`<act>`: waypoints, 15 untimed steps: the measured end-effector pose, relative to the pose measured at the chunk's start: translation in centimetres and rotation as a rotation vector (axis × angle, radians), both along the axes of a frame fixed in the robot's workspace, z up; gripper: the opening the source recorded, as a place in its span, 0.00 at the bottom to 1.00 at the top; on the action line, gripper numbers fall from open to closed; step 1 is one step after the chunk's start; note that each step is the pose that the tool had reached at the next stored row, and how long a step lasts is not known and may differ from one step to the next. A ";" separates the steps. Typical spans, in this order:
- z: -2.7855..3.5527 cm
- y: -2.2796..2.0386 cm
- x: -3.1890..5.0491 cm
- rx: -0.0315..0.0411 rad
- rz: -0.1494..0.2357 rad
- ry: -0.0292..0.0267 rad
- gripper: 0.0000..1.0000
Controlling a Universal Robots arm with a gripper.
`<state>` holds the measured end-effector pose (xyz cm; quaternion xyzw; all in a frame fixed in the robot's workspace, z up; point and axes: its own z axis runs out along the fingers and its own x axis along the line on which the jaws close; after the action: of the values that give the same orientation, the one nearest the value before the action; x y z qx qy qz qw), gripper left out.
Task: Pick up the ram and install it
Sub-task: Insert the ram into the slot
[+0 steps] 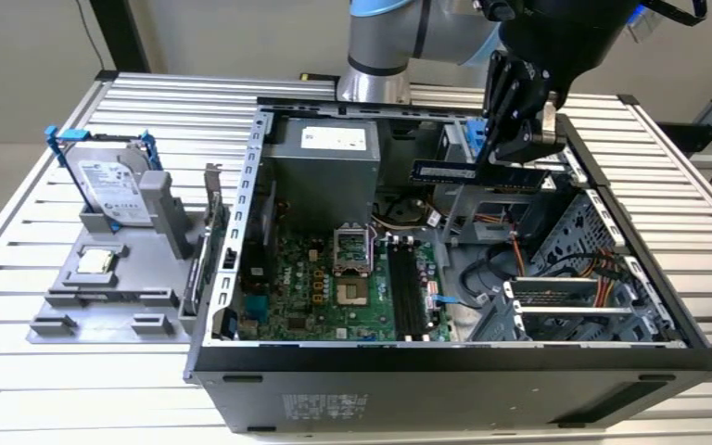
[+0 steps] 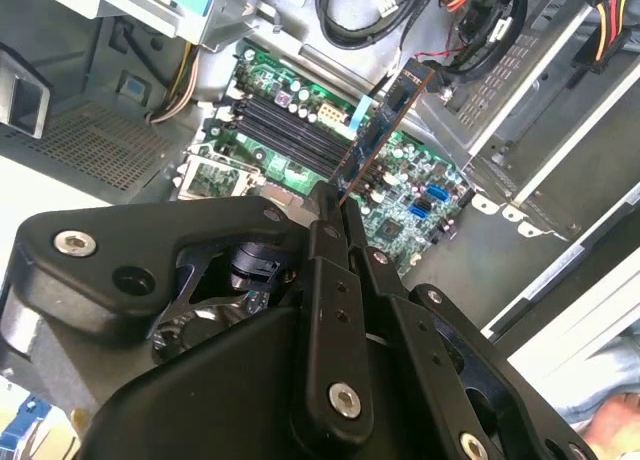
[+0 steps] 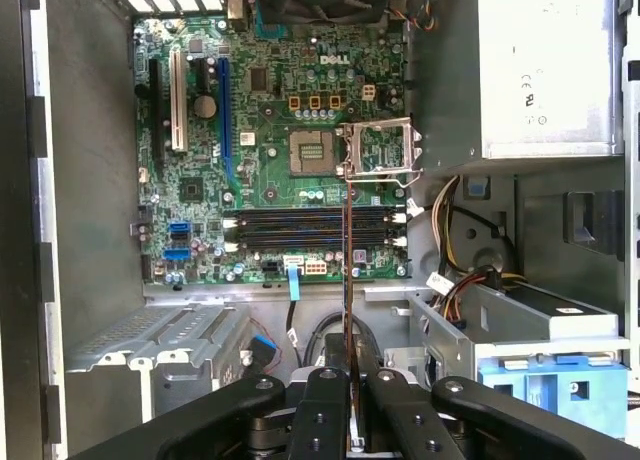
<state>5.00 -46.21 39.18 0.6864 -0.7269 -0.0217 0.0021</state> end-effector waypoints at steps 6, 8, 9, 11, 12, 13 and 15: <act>0.00 0.00 0.00 0.0000 -0.016 0.0000 0.00; 0.01 0.00 0.00 -0.0002 -0.036 0.0000 0.00; 0.01 0.00 0.00 -0.0002 -0.042 0.0000 0.00; 0.00 0.00 0.00 0.0000 -0.042 0.0000 0.00; 0.00 0.00 -0.01 0.0001 -0.042 0.0000 0.00; 0.00 0.00 -0.01 0.0000 -0.042 0.0000 0.00; 0.00 0.00 -0.01 -0.0001 -0.043 0.0000 0.00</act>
<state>4.99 -46.21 39.18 0.6706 -0.7415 -0.0218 0.0016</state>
